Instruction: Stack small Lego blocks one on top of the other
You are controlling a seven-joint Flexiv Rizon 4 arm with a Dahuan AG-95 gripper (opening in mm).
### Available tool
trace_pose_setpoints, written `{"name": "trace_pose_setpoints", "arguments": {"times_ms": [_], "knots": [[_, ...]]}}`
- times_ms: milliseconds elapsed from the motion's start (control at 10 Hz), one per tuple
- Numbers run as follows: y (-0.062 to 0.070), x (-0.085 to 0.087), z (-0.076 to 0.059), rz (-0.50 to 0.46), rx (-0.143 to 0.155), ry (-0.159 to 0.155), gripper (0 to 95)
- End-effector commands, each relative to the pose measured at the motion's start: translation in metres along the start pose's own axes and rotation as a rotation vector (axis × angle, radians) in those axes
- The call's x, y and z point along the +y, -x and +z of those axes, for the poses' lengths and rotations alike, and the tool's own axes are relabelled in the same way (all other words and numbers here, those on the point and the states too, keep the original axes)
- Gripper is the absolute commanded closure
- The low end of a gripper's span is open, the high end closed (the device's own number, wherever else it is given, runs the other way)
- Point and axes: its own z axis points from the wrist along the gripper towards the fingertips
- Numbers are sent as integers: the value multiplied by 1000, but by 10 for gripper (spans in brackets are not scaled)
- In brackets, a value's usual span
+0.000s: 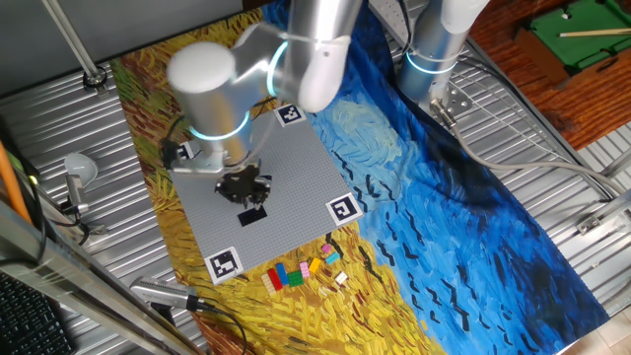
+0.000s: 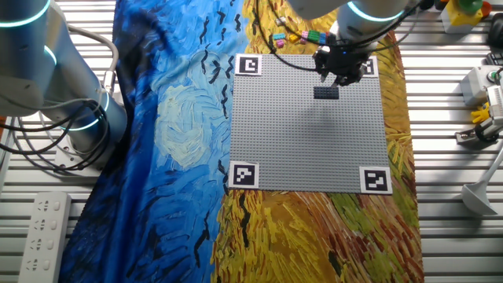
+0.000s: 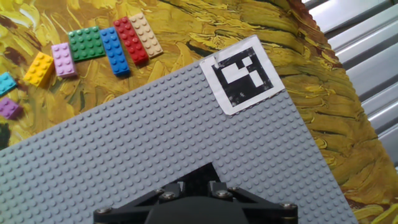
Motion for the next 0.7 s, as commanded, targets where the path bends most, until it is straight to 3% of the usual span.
{"name": "trace_pose_setpoints", "arguments": {"times_ms": [100, 400, 700], "knots": [[-1, 1, -1, 29, 27, -30, 760], [-1, 1, -1, 15, 17, -62, 760], [-2, 1, -1, 125, -19, -138, 760]]}}
